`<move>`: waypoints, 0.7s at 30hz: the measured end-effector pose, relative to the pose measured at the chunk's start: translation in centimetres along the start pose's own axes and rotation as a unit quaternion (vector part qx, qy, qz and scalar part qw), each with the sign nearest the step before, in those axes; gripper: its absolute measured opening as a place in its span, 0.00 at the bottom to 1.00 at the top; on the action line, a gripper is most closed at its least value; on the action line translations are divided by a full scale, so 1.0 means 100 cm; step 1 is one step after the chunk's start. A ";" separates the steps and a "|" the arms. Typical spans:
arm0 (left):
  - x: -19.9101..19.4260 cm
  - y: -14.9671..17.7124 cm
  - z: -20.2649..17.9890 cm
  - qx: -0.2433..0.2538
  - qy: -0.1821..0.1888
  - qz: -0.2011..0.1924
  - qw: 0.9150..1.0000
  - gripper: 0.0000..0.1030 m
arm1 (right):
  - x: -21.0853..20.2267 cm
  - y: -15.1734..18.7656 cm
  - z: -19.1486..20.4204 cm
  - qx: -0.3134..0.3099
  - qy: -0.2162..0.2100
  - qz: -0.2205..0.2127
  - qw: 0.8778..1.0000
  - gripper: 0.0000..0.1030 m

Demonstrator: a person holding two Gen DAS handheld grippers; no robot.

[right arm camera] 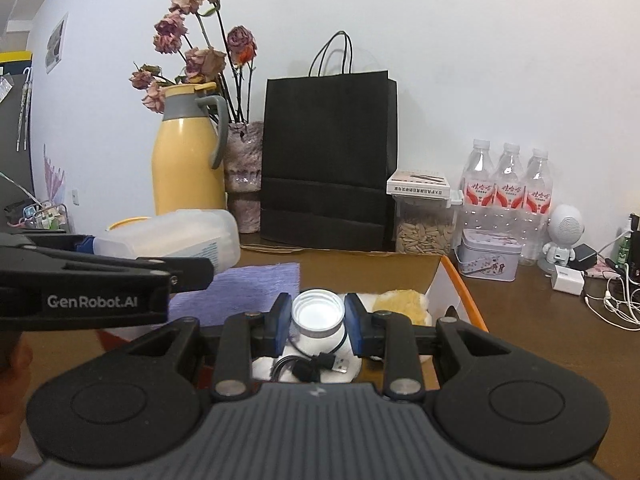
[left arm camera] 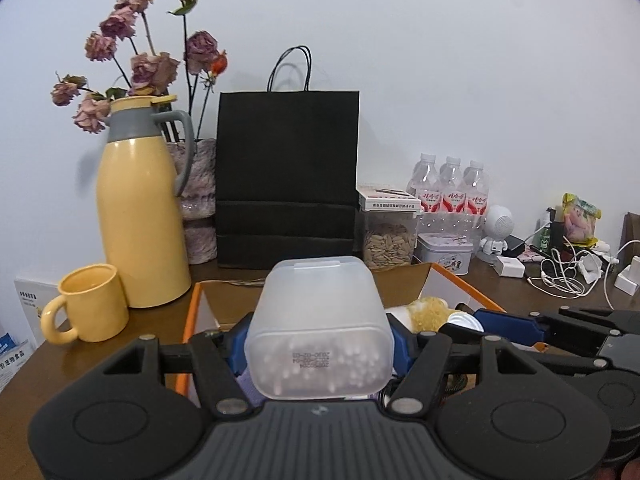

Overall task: Organize objects
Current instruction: 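Carry the swab box and cap into the box and open both tools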

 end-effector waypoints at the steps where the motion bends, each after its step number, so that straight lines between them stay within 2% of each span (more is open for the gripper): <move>1: 0.006 -0.001 -0.002 0.001 -0.001 0.002 1.000 0.62 | 0.004 0.000 -0.003 -0.001 0.001 0.002 1.000 0.28; 11: 0.051 -0.006 -0.001 -0.013 -0.020 0.014 1.000 0.62 | 0.035 0.000 -0.024 0.000 0.008 0.008 1.000 0.28; 21: 0.073 -0.001 0.000 -0.003 -0.025 0.028 0.999 0.62 | 0.054 0.009 -0.033 0.001 0.009 0.031 0.999 0.29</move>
Point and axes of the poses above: each gripper's, at about its wrist camera, not at the fingertips, and x roughly the way its jaws point, z to its left, y to its underside, the point moved 9 cm from there along x, roughly the way its jaws point, and after that the axes turned 9 degrees about -y, right-handed, at the moved point
